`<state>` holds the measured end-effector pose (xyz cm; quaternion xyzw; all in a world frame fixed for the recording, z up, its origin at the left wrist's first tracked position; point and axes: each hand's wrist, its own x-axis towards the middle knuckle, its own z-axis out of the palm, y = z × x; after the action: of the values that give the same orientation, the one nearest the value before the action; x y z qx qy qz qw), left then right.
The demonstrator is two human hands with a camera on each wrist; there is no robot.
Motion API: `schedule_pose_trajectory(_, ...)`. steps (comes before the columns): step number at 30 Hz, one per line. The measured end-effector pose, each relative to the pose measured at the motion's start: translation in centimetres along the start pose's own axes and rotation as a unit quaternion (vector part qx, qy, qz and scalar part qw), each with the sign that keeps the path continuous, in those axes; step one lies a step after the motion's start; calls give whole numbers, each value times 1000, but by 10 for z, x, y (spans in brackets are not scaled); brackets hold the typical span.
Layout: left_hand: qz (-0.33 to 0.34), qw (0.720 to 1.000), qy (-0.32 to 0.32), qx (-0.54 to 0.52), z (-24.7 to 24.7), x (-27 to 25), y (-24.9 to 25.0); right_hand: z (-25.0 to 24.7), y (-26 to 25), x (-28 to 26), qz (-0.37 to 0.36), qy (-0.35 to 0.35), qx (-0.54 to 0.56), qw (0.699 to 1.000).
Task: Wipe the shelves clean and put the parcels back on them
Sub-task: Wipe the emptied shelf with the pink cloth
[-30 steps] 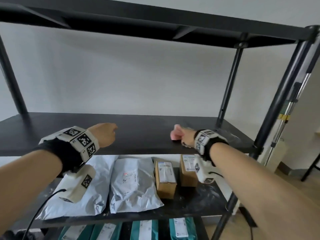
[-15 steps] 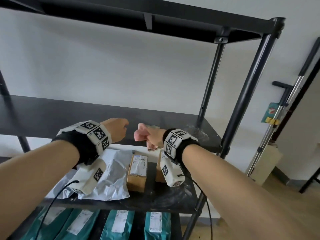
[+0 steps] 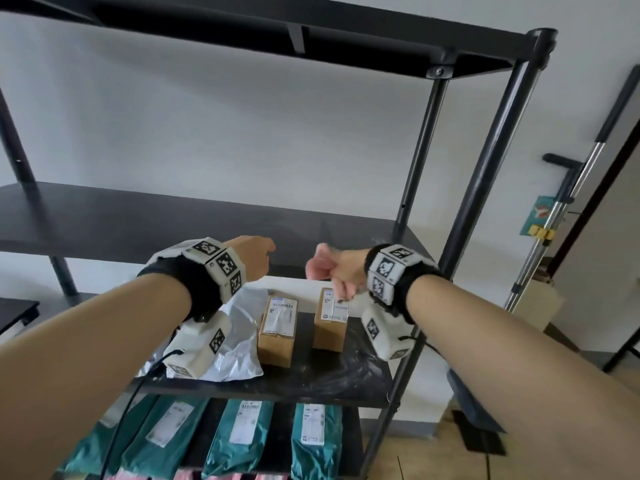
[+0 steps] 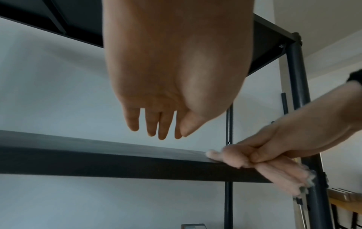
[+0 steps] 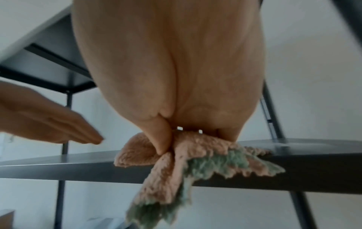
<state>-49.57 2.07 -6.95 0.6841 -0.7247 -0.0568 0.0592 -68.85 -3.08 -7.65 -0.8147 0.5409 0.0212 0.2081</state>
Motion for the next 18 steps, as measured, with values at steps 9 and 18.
schedule_pose_trajectory(9,21,999,-24,4,0,19,13,-17,22,13,50,33,109,992)
schedule_pose_trajectory(18,111,993,-46,15,0,46,94,-48,55,-21,84,-43,101,990)
